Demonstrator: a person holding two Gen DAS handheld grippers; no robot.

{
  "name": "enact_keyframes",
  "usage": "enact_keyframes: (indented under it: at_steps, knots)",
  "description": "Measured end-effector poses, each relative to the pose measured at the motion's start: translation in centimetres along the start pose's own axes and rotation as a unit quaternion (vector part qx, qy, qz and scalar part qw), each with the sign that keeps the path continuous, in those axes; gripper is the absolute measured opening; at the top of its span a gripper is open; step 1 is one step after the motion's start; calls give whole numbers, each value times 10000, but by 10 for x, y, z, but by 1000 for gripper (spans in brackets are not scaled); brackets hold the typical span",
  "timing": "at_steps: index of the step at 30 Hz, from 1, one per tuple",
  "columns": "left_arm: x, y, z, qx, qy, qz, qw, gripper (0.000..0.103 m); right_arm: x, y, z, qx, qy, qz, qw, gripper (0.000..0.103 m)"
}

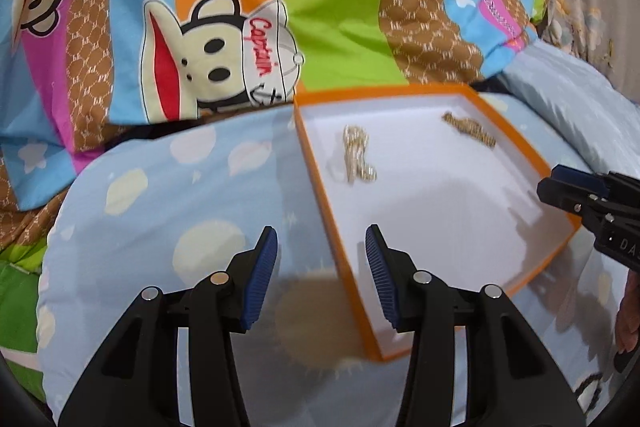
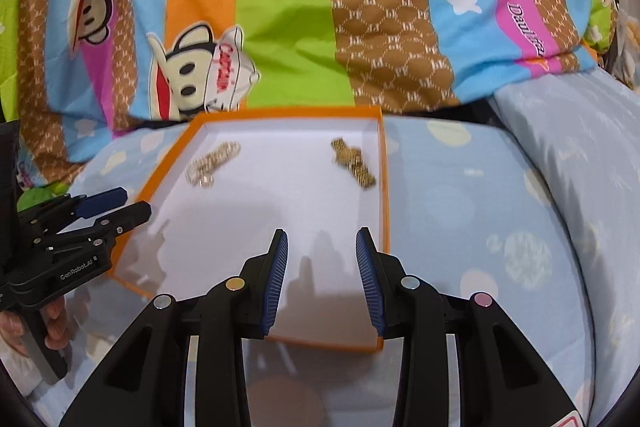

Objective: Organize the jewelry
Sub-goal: 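Carry both pieces into the orange box and open both tools to release, then grasp the silver watch with the left tool while the right tool grasps the black bead bracelet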

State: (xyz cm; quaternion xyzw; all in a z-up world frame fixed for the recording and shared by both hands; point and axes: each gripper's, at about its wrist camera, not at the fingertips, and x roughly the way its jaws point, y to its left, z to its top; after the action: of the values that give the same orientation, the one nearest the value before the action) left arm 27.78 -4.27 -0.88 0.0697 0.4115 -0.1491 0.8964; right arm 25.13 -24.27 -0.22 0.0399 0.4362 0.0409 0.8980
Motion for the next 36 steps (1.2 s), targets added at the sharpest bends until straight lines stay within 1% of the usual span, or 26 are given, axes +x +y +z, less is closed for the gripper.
enact_keyframes:
  at_steps: [2, 3, 5, 8, 12, 22, 26, 29, 31, 34, 36]
  knots:
    - [-1, -2, -9, 35, 98, 15, 9999, 44, 0, 3, -8, 10, 95, 5, 10000, 35]
    - [-3, -2, -12, 24, 73, 30, 10000, 44, 0, 4, -13, -5, 134, -25, 9999, 35]
    - [-7, -2, -17, -2, 75, 53, 10000, 44, -4, 6, -20, -28, 113, -74, 9999, 35]
    - [-15, 0, -25, -68, 108, 9, 9999, 46, -13, 7, -30, 60, 156, -12, 9999, 33]
    - [-28, -1, -40, -15, 85, -23, 10000, 46, -29, 12, -48, 71, 151, 17, 9999, 33]
    - [-65, -9, -82, 59, 68, -138, 9999, 46, -68, 23, -94, 137, 0, 58, 9999, 32]
    - [-71, -10, -88, 53, 42, -155, 9999, 47, -76, 24, -100, 131, -55, 37, 9999, 32]
    - [-78, -8, -88, -30, -40, -135, 9999, 57, -91, 21, -103, 242, -236, 35, 9994, 33]
    - [-91, -4, -88, -108, -200, -124, 9997, 66, -107, 18, -109, 324, -390, 91, 9987, 34]
    - [-111, 4, -94, -207, -382, -132, 9990, 73, -129, 16, -124, 374, -533, 80, 9978, 35]
    - [-122, 8, -100, -286, -371, -231, 9986, 73, -137, 15, -136, 450, -535, 115, 9975, 37]
